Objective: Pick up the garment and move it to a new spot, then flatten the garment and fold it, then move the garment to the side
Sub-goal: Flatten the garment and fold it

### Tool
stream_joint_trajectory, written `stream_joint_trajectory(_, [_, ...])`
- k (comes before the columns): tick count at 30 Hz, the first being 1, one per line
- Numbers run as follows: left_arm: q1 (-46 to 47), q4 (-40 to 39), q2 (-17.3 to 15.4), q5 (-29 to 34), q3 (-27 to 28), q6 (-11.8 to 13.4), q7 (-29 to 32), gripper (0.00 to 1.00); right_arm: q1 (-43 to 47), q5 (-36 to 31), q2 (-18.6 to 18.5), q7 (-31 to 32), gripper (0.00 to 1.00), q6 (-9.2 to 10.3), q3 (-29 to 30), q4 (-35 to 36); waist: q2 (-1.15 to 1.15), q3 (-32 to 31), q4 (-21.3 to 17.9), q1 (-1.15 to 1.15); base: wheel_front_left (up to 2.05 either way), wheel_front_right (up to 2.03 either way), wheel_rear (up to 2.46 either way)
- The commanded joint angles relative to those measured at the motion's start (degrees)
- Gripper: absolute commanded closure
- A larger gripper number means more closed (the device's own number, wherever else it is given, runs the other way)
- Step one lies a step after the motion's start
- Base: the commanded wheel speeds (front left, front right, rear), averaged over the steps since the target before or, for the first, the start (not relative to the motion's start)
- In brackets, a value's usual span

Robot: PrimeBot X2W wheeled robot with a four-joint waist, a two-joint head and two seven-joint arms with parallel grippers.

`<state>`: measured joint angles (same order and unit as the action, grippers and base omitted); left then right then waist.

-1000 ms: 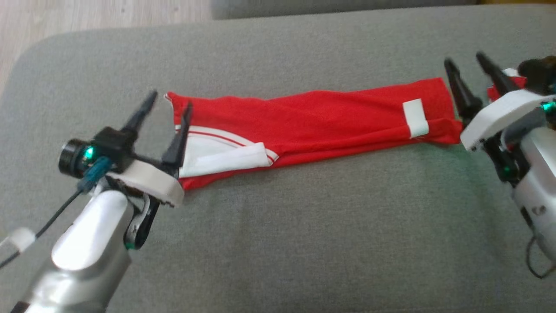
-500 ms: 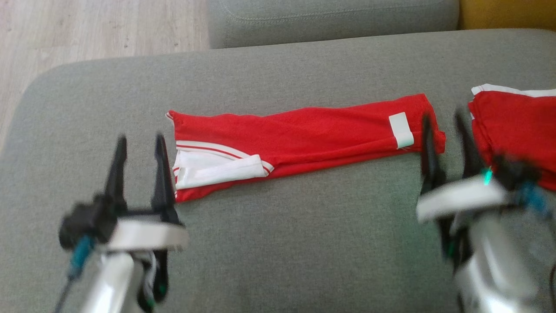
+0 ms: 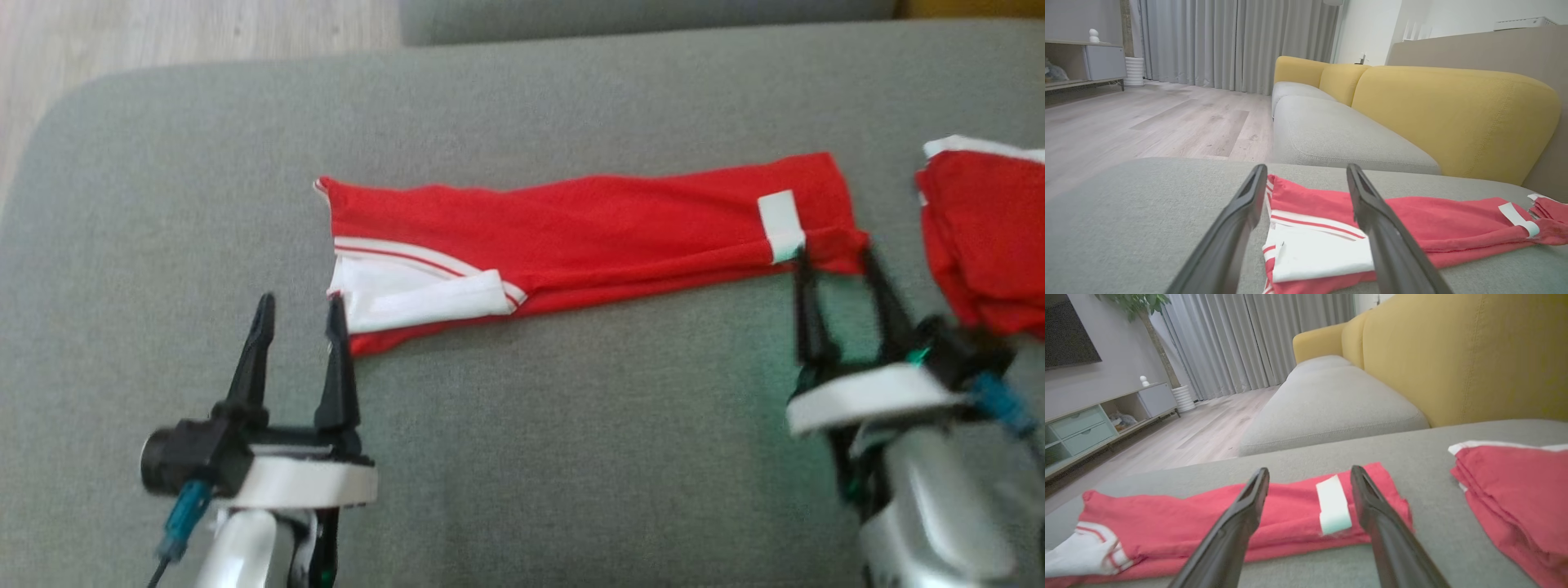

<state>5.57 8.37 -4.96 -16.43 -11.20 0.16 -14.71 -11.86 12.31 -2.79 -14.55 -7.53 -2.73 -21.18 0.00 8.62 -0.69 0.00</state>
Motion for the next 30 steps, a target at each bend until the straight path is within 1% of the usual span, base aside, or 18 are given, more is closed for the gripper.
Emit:
stream_joint_trajectory(1, [3.99,-1.24,0.36,1.11,2.02,-1.08,-0.29,0.0,-5.46,-1.33,-0.11,-0.44,0.0,0.04,1.38,0.51,0.0,2.46,0.93,0.0,0.0,0.0,0.0])
stream_joint_trajectory(2, [4.59,-0.95,0.6,1.45,2.06,-1.52,-0.29,0.0,-6.86,-1.76,-0.11,-0.37,0.0,0.04,3.1,-0.67,0.0,3.23,1.2,0.0,0.0,0.0,0.0])
stream_joint_trajectory(3, [4.59,-0.95,0.6,1.45,2.06,-1.52,-0.29,0.0,-6.86,-1.76,-0.11,-0.37,0.0,0.04,3.1,-0.67,0.0,3.23,1.2,0.0,0.0,0.0,0.0])
stream_joint_trajectory(4, [5.14,-0.72,0.82,1.77,2.06,-1.85,-0.29,0.0,-8.31,-2.44,-0.1,0.06,0.0,0.04,4.97,-2.2,0.0,4.0,1.47,0.0,0.0,0.0,0.0])
stream_joint_trajectory(8, [7.1,-0.08,1.52,2.59,2.0,-2.8,-0.29,0.0,-14.12,-4.56,-0.1,3.47,0.0,0.04,11.8,-9.84,0.0,6.92,2.8,0.0,0.0,0.0,0.0])
stream_joint_trajectory(9, [8.02,0.21,1.72,2.88,1.8,-3.15,-0.29,0.0,-16.6,-5.3,-0.1,4.69,0.0,0.04,14.78,-13.61,0.0,8.08,3.53,0.0,0.0,0.0,0.0])
stream_joint_trajectory(12, [9.16,0.46,1.9,3.2,1.54,-3.56,-0.29,0.0,-19.58,-6.98,-0.1,5.68,0.0,0.04,18.74,-19.03,0.0,9.41,4.5,0.0,0.0,0.0,0.0])
stream_joint_trajectory(15, [10.07,0.76,1.99,3.39,1.52,-3.86,-0.29,0.0,-21.66,-8.39,-0.1,5.88,0.0,0.04,21.46,-23.98,0.0,10.08,5.16,0.0,0.0,0.0,0.0])
stream_joint_trajectory(19, [10.75,0.92,2.05,3.5,1.68,-3.96,-0.29,0.0,-23.53,-8.97,-0.1,5.6,0.0,0.04,21.4,-29.85,0.0,10.39,5.48,0.0,0.0,0.0,0.0])
stream_joint_trajectory(20, [10.81,0.93,2.05,3.39,1.73,-3.92,-0.29,0.0,-23.89,-8.97,-0.1,5.3,0.21,0.04,21.05,-31.03,0.0,10.36,5.44,0.0,0.0,0.0,0.0])
stream_joint_trajectory(21, [10.82,0.95,2.06,3.28,1.75,-3.85,-0.29,0.0,-24.21,-9.06,-0.1,4.8,1.0,0.04,20.71,-32.0,0.0,10.26,5.34,0.0,0.0,0.0,0.0])
stream_joint_trajectory(23, [10.68,1.12,2.06,3.2,1.83,-3.71,-0.29,0.0,-24.54,-9.67,-0.1,3.59,1.0,0.04,20.35,-33.29,0.0,9.77,4.98,0.0,0.0,0.0,0.0])
stream_joint_trajectory(26, [10.37,1.34,2.07,3.21,2.12,-3.58,-0.29,0.0,-24.7,-11.77,-0.15,2.15,1.0,0.04,21.79,-33.54,0.0,8.72,4.18,0.0,0.0,0.0,0.0])
stream_joint_trajectory(30, [9.82,1.41,2.07,3.07,2.41,-3.52,-0.29,0.0,-24.48,-15.03,-2.08,1.29,1.0,0.04,24.8,-32.52,0.0,6.86,3.1,0.0,0.0,0.0,0.0])
